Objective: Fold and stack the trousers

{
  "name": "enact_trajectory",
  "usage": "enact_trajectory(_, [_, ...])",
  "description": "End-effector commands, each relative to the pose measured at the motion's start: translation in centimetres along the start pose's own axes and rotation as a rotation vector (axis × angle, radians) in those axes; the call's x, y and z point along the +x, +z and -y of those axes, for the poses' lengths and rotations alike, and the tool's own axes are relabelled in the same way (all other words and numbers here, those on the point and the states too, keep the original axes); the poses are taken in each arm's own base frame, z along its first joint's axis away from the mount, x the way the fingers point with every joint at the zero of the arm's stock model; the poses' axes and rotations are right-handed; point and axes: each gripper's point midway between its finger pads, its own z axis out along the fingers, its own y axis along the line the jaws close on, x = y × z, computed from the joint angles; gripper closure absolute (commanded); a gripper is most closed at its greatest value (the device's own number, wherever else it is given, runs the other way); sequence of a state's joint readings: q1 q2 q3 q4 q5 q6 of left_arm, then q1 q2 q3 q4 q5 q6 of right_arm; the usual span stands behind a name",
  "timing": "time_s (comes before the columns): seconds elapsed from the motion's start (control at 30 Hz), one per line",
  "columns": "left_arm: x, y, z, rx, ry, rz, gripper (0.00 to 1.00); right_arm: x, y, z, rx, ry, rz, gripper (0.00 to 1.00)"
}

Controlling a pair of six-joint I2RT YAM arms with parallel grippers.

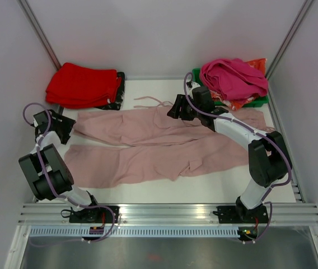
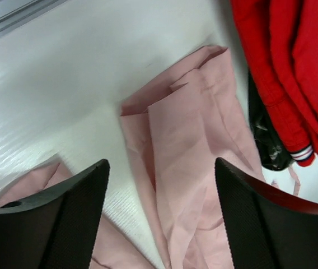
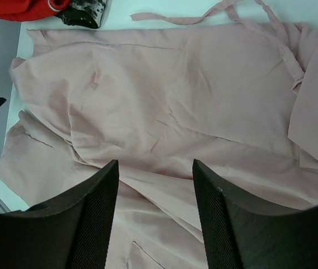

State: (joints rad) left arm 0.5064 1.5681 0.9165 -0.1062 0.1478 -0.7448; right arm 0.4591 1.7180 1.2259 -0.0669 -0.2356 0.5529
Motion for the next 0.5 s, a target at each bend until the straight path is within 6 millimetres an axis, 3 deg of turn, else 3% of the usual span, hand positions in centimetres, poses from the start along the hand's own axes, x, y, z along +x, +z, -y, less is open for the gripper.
enact_trajectory(0.0, [0.3, -0.7, -1.3, -0.062, -0.062, 0.014, 0.21, -1.3, 0.1, -1.6, -0.049, -0.02, 0.032, 0.39])
enact_trajectory(0.17, [1.1, 0.3, -2.7, -0.114, -0.094, -0.004, 0.51, -0.9, 0.0, -1.5, -0.046, -0.019, 0.024, 0.4])
enact_trajectory(0.2, [1.1, 0.5, -2.7, -0.113, -0.099, -0.007, 0.64, -0.9, 0.0, -1.5, -0.044, -0.017, 0.024, 0.4])
enact_trajectory(0.27, [1.3, 0.9, -2.6, -0.101, -0.109, -0.019, 0.74, -0.9, -0.1, -1.5, -0.044, -0.016, 0.026, 0.4])
enact_trajectory(0.3, [1.5, 1.3, -2.5, -0.097, -0.113, -0.027, 0.84, -0.9, 0.0, -1.4, -0.042, -0.013, 0.029, 0.4])
enact_trajectory(0.47, [1.4, 2.1, -2.1, -0.081, -0.137, -0.029, 0.97, -0.8, 0.0, -1.3, -0.037, -0.009, 0.029, 0.4])
